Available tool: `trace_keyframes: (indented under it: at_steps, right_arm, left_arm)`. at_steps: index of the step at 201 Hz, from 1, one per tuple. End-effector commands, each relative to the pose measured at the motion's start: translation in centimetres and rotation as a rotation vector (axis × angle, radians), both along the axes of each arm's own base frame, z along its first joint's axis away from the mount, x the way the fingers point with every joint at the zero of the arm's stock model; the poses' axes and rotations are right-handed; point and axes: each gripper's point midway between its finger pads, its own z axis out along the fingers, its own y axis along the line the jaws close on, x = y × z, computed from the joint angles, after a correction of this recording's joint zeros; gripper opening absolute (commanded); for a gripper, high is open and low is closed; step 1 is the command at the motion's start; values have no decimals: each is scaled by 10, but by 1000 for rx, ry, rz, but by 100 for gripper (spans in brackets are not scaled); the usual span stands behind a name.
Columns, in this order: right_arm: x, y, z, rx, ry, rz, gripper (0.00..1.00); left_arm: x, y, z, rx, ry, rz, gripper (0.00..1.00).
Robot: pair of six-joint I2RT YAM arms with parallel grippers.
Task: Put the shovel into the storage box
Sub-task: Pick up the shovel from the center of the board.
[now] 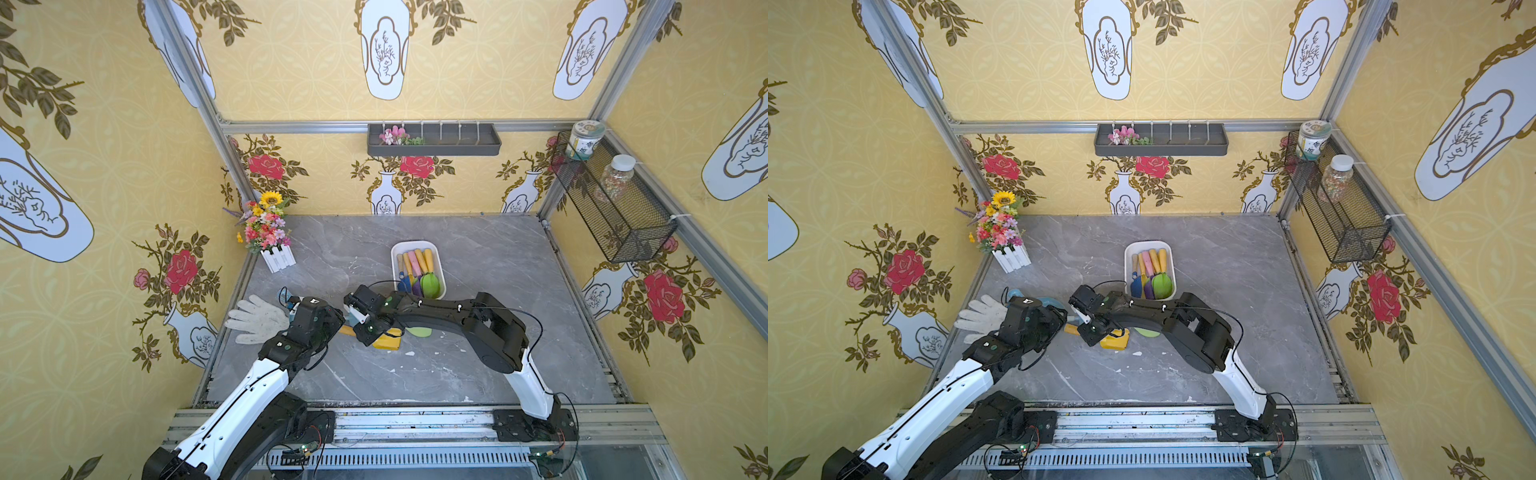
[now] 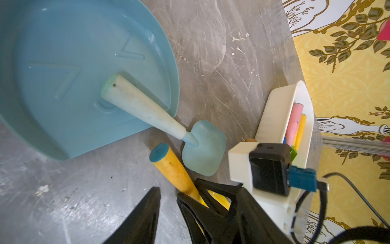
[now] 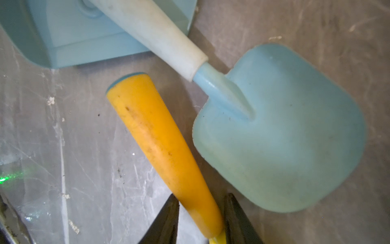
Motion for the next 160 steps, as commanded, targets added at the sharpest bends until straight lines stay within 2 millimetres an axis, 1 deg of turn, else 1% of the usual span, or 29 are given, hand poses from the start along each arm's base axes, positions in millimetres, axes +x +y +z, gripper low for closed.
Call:
trace_keyframes:
  at_steps: [1,36,62,71,125,160]
  right_arm:
    - [-3,-6,-12,-49,-7,9,40]
    - [-5,-8,-20,-69,-12,19,38]
    - [-5,-8,-21,-72,-18,28,28]
    - [-6,-8,-20,-70,-20,32,27]
    - [-11,-10,-6,-47,-30,42,18]
    - [-12,-14,16,23,-12,7,16]
  left_arm:
    - [0,0,2,5,-4,-10,62]
    - [0,0,3,4,-9,-8,62]
    - [1,0,6,2,-16,-8,62]
    - [2,0,7,2,-18,-7,62]
    - [3,0,12,1,-31,-6,62]
    - [8,-3,24,1,-71,-30,62]
